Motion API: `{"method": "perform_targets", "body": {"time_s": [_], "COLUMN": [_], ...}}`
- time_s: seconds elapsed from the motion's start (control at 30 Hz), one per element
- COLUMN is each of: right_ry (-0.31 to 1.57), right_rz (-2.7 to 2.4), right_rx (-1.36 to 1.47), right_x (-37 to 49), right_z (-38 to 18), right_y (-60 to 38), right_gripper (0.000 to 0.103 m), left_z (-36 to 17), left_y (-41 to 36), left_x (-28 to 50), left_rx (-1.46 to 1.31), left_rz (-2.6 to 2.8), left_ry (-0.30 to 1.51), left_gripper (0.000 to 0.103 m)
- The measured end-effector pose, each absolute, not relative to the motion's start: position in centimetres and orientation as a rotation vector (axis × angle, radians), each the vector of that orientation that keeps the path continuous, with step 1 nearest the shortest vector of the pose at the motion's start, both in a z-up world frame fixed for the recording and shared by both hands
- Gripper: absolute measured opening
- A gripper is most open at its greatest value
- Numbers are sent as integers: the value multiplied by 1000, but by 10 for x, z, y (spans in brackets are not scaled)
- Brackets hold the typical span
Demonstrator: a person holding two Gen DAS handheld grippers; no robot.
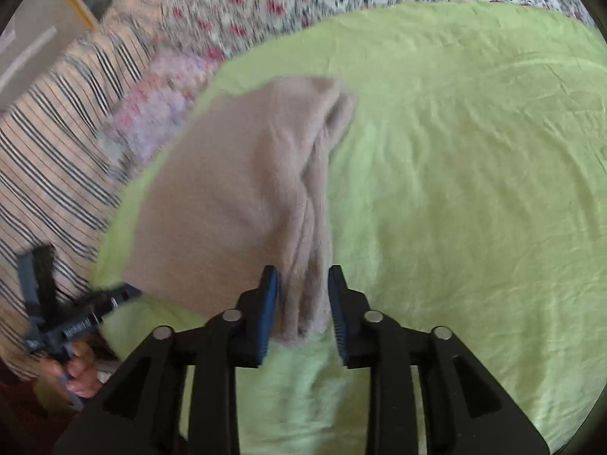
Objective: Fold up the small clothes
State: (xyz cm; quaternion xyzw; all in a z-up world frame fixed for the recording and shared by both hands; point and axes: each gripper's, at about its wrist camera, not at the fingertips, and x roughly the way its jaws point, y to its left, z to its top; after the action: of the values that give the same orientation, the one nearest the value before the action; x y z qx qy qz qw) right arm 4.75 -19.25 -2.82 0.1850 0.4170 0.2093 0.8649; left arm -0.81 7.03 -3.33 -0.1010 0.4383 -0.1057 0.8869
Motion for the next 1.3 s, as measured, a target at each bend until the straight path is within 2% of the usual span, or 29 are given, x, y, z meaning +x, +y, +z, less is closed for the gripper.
{"method": "perform_targets", "body": {"time_s": [0.17,0.37,0.4,0.43,0.53,0.63,0.77,0.93,1.07,1.2,1.3], "right_ry": [830,911,923,922,848,845,970,897,929,921,820], "right_rz": [468,480,495,483,478,430,417,446,406,342,337], "right_rx": [550,632,620,588,490,422,405,521,459,456,446], "right_x": [104,170,175,176,176,189,196,173,175,167,149], "right_z": [-17,-40,-42,-39,-13,-10,-49,-34,-40,-34,-8], "right_y": [-201,-189,-183,-180,-176,-176,-169,-181,-174,-178,-183], "right_gripper": [31,31,26,10,9,8,8,8,9,16,16], "left_z": [0,-6,-10,-13,-21,-33,-46,-49,-54,-47,-26], "left_y": [72,60,58,57,53,46,31,39,49,49,50], "left_x": [9,49,52,53,57,63,65,64,61,58,59], "left_rx": [-228,-241,-246,-242,-225,-219,-138,-138,-122,-127,-142], "left_rz": [-282,-327,-341,-340,-353,-367,-340,-362,-367,-375,-394], "left_ry": [813,826,834,841,859,901,923,935,953,962,924], "left_gripper": [10,10,10,10,10,10,13,13,12,12,18]}}
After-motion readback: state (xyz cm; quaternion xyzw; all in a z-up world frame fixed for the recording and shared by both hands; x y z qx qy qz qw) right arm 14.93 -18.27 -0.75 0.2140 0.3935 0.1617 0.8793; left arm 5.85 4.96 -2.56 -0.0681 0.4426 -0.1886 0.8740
